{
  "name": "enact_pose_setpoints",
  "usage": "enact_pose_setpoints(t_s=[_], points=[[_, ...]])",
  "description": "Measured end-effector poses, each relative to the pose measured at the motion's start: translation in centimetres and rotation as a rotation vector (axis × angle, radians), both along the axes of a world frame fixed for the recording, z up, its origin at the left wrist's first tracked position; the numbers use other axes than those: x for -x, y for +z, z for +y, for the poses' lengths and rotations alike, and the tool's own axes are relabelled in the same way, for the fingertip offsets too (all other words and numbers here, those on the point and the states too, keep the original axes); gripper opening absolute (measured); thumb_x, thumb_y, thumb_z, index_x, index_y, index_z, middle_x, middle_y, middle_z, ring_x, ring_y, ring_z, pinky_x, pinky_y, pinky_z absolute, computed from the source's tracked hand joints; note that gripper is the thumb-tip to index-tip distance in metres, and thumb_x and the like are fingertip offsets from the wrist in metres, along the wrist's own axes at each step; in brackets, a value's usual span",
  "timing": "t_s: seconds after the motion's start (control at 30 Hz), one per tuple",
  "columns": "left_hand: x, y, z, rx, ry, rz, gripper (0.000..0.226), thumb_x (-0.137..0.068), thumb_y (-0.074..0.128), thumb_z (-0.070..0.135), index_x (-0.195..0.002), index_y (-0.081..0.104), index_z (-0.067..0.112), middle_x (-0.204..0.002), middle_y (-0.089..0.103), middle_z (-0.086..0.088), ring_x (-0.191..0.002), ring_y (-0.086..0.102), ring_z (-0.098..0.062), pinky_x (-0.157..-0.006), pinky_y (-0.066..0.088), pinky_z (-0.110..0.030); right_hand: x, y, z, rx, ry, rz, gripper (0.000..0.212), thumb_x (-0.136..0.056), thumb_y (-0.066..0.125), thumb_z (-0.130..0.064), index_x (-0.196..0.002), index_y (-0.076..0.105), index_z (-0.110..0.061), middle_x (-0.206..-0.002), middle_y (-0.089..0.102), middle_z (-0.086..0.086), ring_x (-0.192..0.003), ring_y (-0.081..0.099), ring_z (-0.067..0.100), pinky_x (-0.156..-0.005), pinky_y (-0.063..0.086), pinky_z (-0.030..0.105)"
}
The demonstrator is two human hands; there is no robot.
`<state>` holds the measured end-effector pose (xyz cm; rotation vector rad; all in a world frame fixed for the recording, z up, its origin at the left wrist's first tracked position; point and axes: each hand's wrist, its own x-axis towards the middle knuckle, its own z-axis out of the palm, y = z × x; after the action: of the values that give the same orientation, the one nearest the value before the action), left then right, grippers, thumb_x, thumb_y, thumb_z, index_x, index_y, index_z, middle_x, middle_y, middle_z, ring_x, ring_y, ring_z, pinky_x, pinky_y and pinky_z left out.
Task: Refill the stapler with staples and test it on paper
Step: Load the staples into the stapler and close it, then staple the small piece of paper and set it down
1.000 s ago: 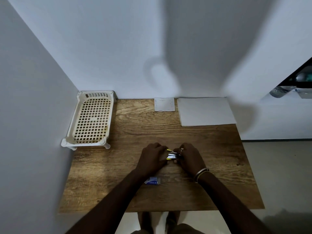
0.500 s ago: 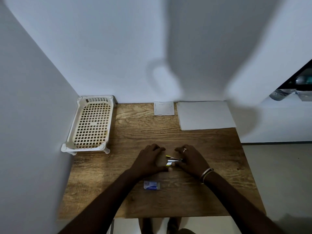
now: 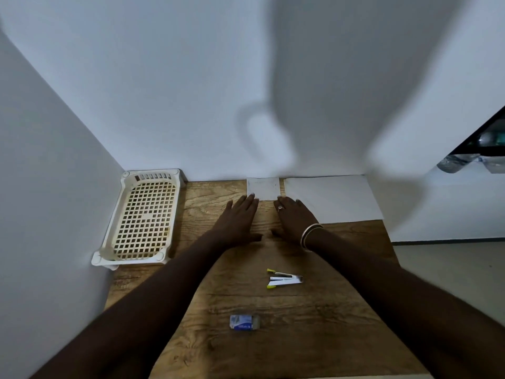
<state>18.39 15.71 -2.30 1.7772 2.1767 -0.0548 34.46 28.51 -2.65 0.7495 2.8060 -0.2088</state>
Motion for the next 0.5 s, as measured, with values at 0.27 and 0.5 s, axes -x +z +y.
enact_pose_setpoints(t_s=[0.27,0.5], points=[[1.2,-2.7,2.7,0.079,0.023,-0.032,0.078,-0.104,0.041,0.048,-0.161,0.008,0.008,-0.171,-0.004,-0.013,-0.158,0.002,-0.029,-0.126,0.008,-0.051,3.5,-2.6,1.0,0.003,-0.032,-0.041,0.069,-0.104,0.036,-0.046,-0.159,0.016,-0.008,-0.169,0.008,0.012,-0.156,0.009,0.026,-0.124,0.008,0.051],[1.1,-4.0,3.2,0.079,0.029,-0.054,0.075,-0.106,0.038,0.046,-0.162,0.006,0.007,-0.171,-0.005,-0.013,-0.158,0.0,-0.03,-0.127,0.007,-0.05,4.1,-4.0,1.3,-0.002,-0.033,-0.023,0.064,-0.105,0.033,-0.041,-0.159,0.016,-0.009,-0.169,0.009,0.013,-0.156,0.01,0.028,-0.125,0.008,0.051]])
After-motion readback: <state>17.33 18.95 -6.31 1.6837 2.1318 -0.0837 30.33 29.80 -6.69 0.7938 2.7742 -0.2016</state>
